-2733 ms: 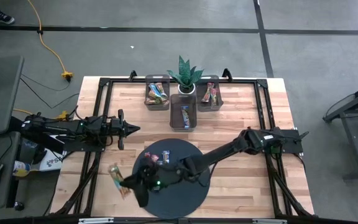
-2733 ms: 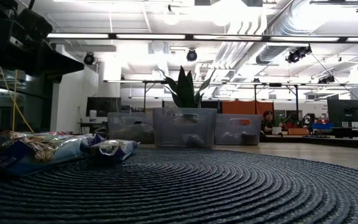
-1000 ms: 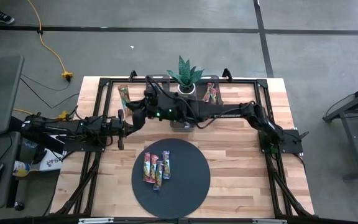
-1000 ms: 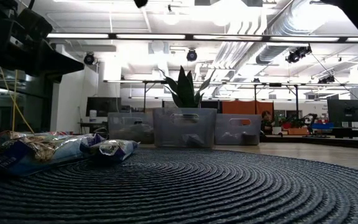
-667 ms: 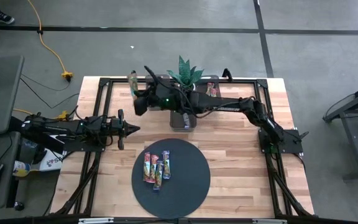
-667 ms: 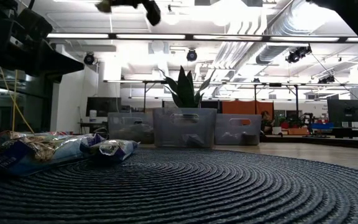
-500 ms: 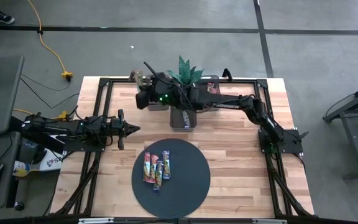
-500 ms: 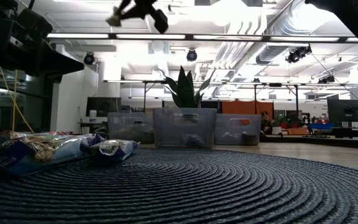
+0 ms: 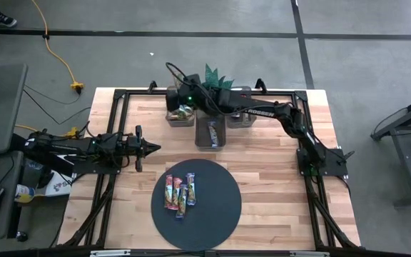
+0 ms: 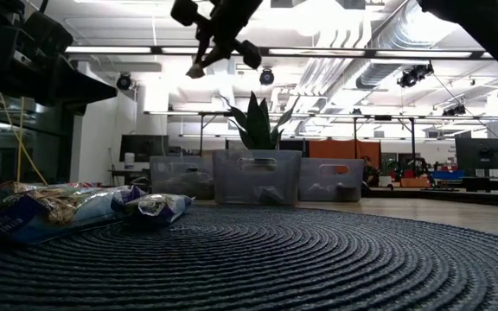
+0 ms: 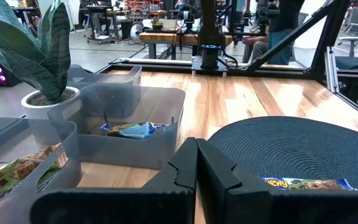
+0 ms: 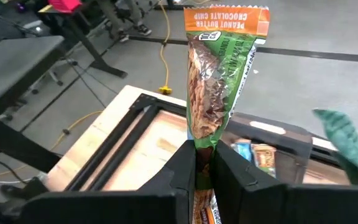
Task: Pick and place Granola Bars by type
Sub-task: Put the yellow granola bar into the left black bin
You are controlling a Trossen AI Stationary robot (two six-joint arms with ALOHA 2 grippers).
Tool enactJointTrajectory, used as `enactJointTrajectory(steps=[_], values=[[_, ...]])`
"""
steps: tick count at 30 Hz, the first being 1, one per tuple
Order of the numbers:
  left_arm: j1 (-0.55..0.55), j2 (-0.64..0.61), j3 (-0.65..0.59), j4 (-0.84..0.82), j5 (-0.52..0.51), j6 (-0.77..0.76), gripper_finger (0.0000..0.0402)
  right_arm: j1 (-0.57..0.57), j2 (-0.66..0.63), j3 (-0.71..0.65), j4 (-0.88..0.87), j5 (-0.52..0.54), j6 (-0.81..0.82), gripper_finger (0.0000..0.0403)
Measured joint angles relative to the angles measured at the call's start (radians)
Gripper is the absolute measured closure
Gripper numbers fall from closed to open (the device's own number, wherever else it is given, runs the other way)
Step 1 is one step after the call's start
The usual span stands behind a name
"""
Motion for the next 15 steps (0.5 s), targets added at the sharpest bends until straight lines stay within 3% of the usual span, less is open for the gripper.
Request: enactJointTrajectory(steps=[15], values=[[0.0, 0.0, 0.0, 0.0, 0.0, 0.0, 0.04, -0.046, 0.14, 0.0, 0.008, -0.099, 0.119, 0.0375]])
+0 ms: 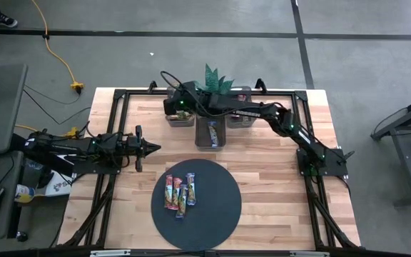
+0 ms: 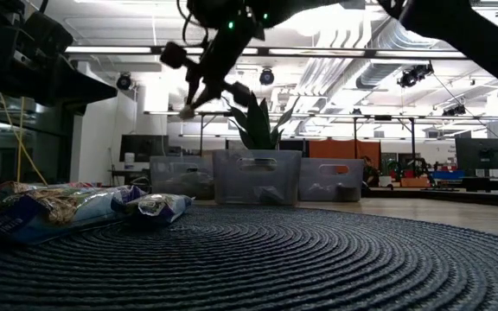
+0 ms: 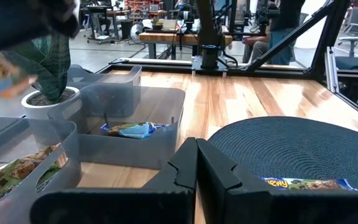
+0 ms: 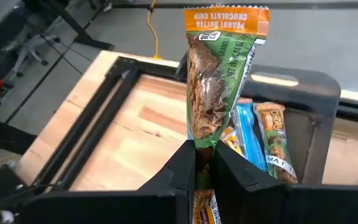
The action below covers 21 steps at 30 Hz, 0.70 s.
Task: Pick and place Granola Bars by type
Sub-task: Put the yellow granola bar into the left black bin
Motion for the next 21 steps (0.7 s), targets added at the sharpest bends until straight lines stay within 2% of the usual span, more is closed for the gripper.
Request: enactJointTrajectory(steps=[8, 21], values=[[0.0, 0.0, 0.0, 0.0, 0.0, 0.0, 0.04, -0.031, 0.062, 0.0, 0.004, -0.068, 0.05, 0.0375], [0.0, 0.0, 0.0, 0.0, 0.0, 0.0, 0.04, -0.046, 0.116, -0.001, 0.013, -0.121, 0.094, 0.0375]])
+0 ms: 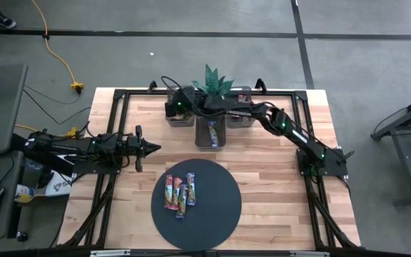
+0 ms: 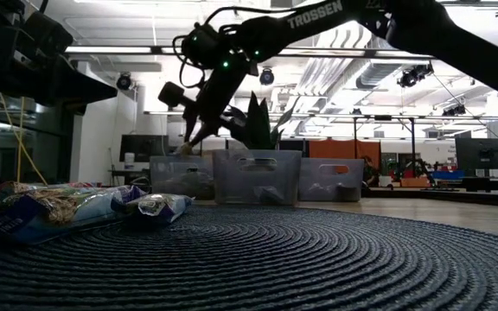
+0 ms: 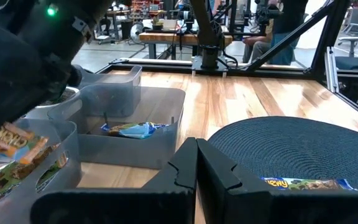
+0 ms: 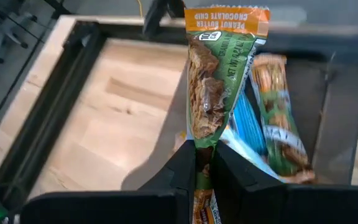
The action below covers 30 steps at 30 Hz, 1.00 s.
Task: Pick and place Granola Bars by type
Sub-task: Put the yellow granola bar into the left black bin, then put the blue granola bar into the middle black bin
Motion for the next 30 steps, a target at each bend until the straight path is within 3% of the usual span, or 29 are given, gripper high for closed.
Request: enactJointTrajectory(steps=[18, 30], values=[[0.0, 0.0, 0.0, 0.0, 0.0, 0.0, 0.04, -0.01, 0.018, 0.0, 0.024, -0.025, 0.003, 0.0372], [0.0, 0.0, 0.0, 0.0, 0.0, 0.0, 0.04, -0.011, 0.018, 0.0, 0.025, -0.033, 0.003, 0.0306]])
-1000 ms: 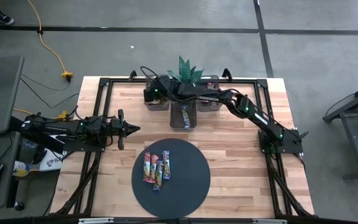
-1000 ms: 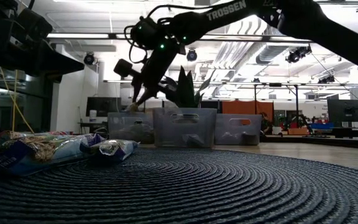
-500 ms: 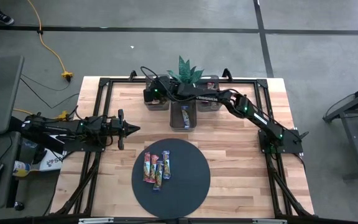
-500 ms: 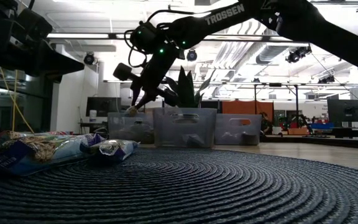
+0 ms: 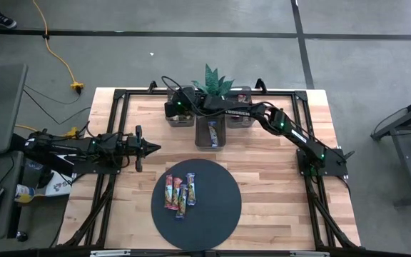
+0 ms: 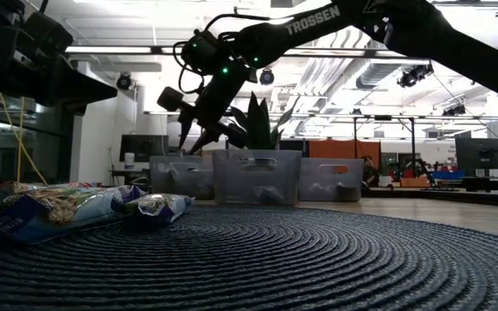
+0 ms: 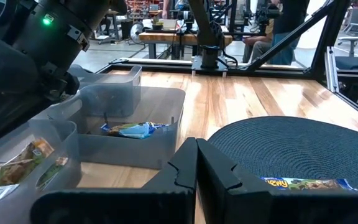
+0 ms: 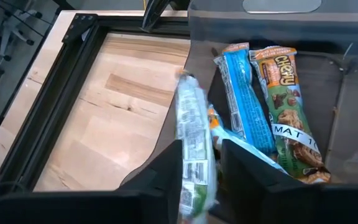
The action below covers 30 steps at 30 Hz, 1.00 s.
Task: Pick and place Granola Bars by type
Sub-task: Put the blue granola bar into the middle black bin
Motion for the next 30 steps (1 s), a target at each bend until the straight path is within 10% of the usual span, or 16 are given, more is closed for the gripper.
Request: enactJointTrajectory(steps=[30], values=[[0.0, 0.0, 0.0, 0.002, 0.0, 0.0, 0.04, 0.068, -0.089, 0.002, 0.262, -0.149, -0.134, 0.0299]])
